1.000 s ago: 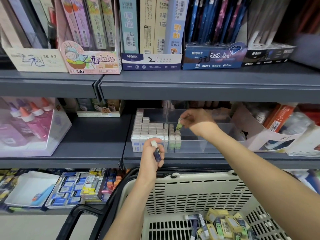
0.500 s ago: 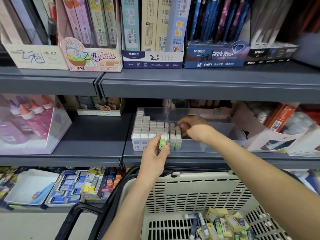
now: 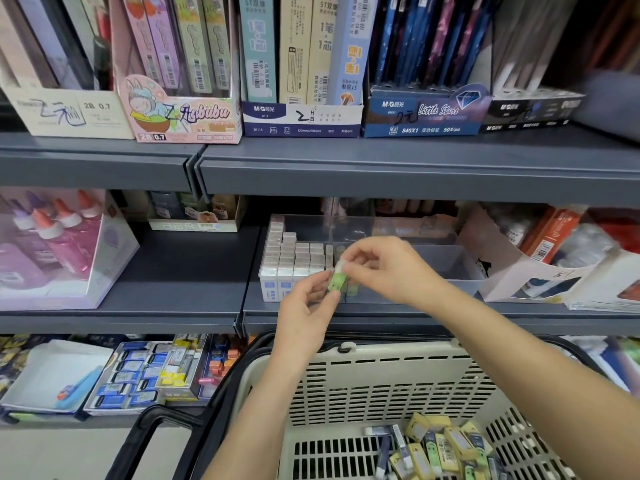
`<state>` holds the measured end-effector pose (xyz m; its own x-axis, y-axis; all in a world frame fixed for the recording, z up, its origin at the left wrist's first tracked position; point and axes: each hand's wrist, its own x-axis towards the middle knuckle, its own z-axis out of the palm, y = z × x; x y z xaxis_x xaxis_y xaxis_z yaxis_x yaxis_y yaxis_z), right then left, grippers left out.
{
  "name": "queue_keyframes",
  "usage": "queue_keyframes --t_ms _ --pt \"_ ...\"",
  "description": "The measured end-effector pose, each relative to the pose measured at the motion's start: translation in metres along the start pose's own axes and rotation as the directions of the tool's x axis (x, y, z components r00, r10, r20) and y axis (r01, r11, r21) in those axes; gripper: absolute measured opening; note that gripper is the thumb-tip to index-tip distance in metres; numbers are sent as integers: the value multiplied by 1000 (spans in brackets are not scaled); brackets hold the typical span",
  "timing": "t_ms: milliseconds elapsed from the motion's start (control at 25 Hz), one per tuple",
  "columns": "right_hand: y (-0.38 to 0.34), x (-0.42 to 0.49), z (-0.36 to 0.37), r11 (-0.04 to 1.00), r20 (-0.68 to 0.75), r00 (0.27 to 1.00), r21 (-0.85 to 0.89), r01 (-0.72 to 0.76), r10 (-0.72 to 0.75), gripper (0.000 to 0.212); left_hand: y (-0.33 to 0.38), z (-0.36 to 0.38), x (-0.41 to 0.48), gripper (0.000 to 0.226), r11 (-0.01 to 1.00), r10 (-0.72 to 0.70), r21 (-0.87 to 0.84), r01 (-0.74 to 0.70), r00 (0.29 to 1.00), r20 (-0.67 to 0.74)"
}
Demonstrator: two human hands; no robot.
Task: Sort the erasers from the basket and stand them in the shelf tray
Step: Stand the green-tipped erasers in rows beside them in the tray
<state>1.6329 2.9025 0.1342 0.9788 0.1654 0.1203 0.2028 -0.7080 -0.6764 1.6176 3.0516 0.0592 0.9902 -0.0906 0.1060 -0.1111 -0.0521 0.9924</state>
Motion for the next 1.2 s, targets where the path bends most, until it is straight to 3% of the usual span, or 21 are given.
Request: queue_keyframes --t_ms 120,200,360,760,1200 --pt "13 19 -20 995 -178 979 24 -96 99 15 -3 -3 2 25 999 -15 37 18 996 -88" --pt "22 33 -26 984 -262 957 -91 -153 125 9 -4 -3 2 23 999 -18 49 23 996 -89" --pt "31 44 -19 964 -192 976 -222 -147 105 12 -6 -2 3 23 995 -30 91 36 997 -65" --pt "34 51 -13 978 -171 980 -161 -129 101 7 -8 -2 4 22 993 -52 102 57 997 -50" --pt "56 60 15 931 -28 975 -295 -217 219 11 -8 1 3 25 993 -49 104 53 998 -44"
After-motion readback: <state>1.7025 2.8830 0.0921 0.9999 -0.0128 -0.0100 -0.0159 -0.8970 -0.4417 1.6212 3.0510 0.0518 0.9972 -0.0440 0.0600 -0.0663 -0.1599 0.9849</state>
